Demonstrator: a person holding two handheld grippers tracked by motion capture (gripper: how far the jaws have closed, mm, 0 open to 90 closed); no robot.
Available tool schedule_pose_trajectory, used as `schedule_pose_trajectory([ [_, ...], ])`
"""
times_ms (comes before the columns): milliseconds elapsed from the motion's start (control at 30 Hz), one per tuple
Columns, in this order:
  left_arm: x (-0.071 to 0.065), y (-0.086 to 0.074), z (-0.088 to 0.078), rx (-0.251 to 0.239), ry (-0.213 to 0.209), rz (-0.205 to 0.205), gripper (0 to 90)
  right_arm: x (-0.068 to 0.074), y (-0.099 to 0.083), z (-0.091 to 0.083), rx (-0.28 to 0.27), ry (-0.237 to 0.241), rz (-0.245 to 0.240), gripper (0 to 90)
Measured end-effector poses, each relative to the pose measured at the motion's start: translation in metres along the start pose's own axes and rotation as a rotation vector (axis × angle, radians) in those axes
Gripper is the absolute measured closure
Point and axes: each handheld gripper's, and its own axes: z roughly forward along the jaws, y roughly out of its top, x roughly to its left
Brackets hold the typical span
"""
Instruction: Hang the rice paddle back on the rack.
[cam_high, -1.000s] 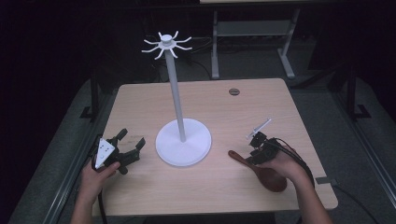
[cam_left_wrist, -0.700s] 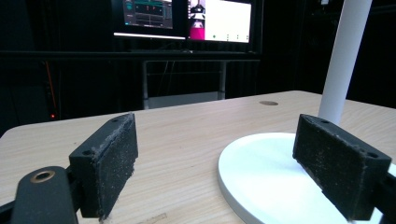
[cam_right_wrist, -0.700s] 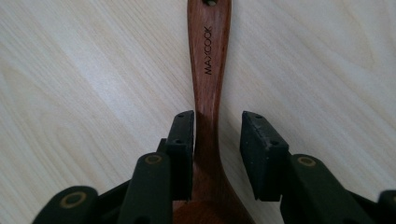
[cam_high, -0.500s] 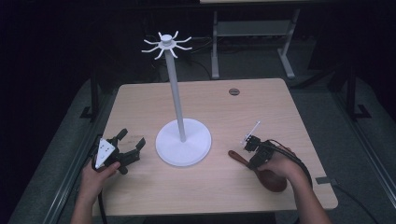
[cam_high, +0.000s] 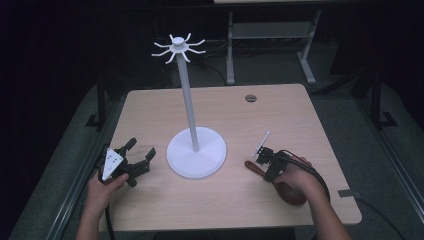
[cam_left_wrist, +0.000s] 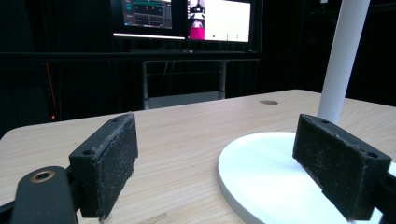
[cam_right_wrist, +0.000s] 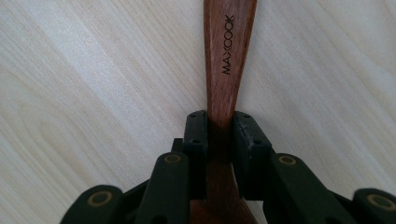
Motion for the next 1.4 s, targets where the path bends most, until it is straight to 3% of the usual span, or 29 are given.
schedule_pose_trajectory([
  [233, 0.000, 0.000, 0.000, -0.003, 0.000, -0.003, 13.4, -0.001, -0.002, 0.000, -0.010, 0.007, 0.011, 77.8],
  [467, 0.001, 0.000, 0.000, -0.005, -0.001, -0.009, 13.4, -0.008, -0.006, -0.003, -0.078, 0.033, 0.014, 77.9],
  [500, 0.001, 0.000, 0.000, -0.004, -0.001, -0.008, 13.4, -0.011, -0.008, -0.008, -0.138, 0.048, 0.022, 77.9],
  [800, 0.001, 0.000, 0.000, -0.004, -0.001, -0.008, 13.4, -0.019, -0.017, -0.026, -0.331, 0.091, 0.034, 77.9],
  [833, 0.001, 0.000, 0.000, -0.004, -0.001, -0.008, 13.4, -0.022, -0.020, -0.029, -0.376, 0.095, 0.051, 77.9],
  [900, 0.001, 0.000, 0.000, -0.005, -0.001, -0.010, 13.4, -0.023, -0.021, -0.030, -0.400, 0.094, 0.056, 77.9],
  [967, 0.001, 0.000, 0.000, -0.005, -0.001, -0.010, 13.4, -0.027, -0.027, -0.034, -0.474, 0.098, 0.073, 77.9],
  [1000, 0.001, 0.000, 0.000, -0.005, -0.001, -0.010, 13.4, -0.027, -0.027, -0.034, -0.474, 0.098, 0.073, 77.9],
  [1167, 0.001, 0.000, 0.000, -0.005, -0.001, -0.009, 13.4, -0.030, -0.036, -0.039, -0.581, 0.102, 0.094, 77.9],
  [1200, 0.001, 0.000, 0.000, -0.004, -0.001, -0.008, 13.4, -0.032, -0.039, -0.040, -0.625, 0.104, 0.102, 77.9],
  [1267, 0.001, 0.000, 0.000, -0.004, -0.001, -0.009, 13.4, -0.033, -0.040, -0.041, -0.641, 0.107, 0.103, 77.9],
  [1400, 0.001, 0.000, 0.000, -0.003, -0.001, -0.007, 13.4, -0.037, -0.046, -0.043, -0.725, 0.103, 0.108, 77.9],
])
